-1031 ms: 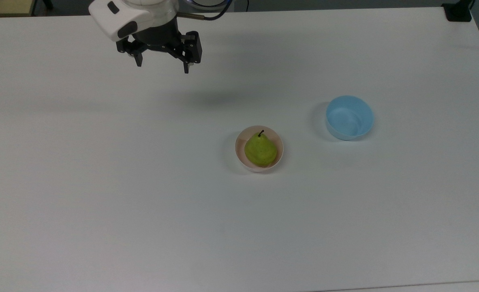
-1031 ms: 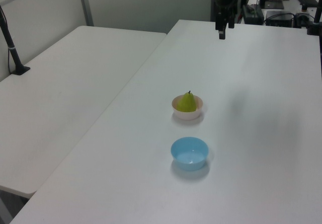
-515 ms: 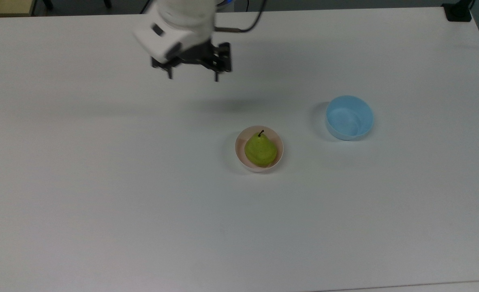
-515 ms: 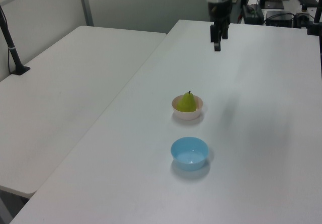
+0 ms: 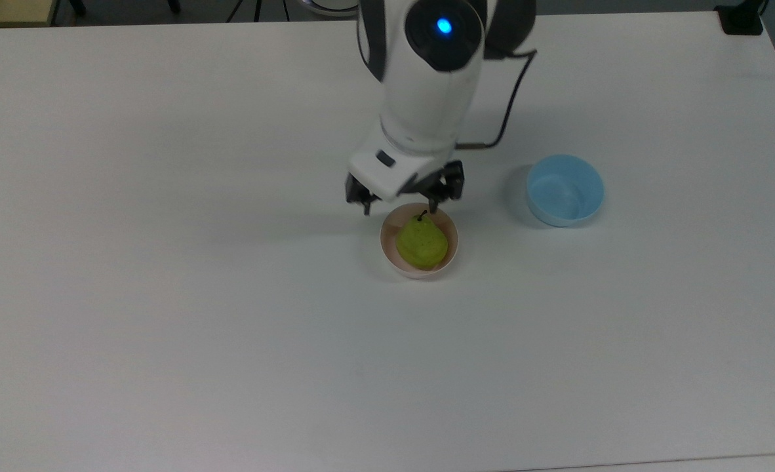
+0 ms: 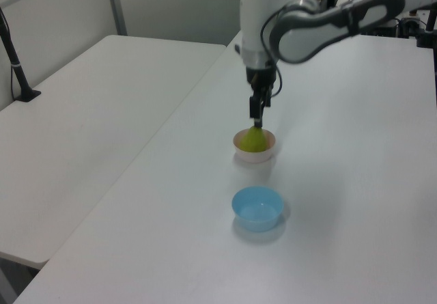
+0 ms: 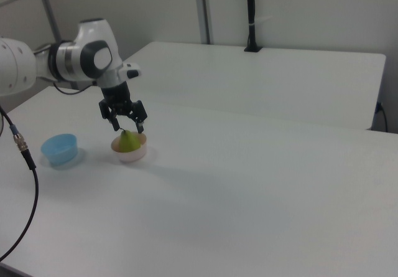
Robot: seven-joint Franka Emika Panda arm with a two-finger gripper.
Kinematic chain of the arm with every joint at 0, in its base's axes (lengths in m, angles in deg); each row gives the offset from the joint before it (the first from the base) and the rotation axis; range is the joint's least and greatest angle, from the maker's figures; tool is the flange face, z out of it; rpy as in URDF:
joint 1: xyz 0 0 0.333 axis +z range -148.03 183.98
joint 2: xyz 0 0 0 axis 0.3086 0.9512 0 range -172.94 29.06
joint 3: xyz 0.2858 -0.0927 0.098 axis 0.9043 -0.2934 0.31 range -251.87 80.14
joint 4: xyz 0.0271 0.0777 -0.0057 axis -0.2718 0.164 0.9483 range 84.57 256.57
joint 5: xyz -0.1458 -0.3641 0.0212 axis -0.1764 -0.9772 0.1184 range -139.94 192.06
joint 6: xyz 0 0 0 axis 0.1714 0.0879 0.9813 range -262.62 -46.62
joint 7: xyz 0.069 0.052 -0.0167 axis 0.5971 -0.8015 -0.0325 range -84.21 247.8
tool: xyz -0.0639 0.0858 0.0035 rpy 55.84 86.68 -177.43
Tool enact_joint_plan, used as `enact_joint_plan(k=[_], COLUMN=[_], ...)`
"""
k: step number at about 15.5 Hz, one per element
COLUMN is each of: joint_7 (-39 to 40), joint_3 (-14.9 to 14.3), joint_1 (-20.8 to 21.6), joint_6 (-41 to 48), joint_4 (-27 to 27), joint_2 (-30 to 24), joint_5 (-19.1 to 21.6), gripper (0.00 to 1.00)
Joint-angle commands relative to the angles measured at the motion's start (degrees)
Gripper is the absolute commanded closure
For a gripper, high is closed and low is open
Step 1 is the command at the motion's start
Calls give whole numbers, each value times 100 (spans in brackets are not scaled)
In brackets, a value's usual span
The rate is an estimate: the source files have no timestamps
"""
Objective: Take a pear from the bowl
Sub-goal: 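Lower the gripper around the pear and close on it, then lift the pear out of the pink bowl and carry it aside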
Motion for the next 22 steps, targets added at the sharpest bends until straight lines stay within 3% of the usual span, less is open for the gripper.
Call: enact_joint_plan(k=[1,5,8,9,11,13,15,18,22], joint_7=[-202,-150,-124,-123,-184,-194,-194,-159,34], joint_3=[-174,-174,-165,-165,-157,-157,-157,-157,-95], joint_1=[279,323,323,323,332,384,385,279,-142], joint_6=[-442,-531,-530,-522,-522,-522,-461,-338,128], joint_4=[-151,-116,-89,-81,-80,-98,-124,-90,24], joint_2=[346,566,576,576,576,567,515,41,-443], joint_5=[93,15,-213,-266,-232,-206,-197,-170,-161], gripper=[0,4,26,42,65,82,87,87,87])
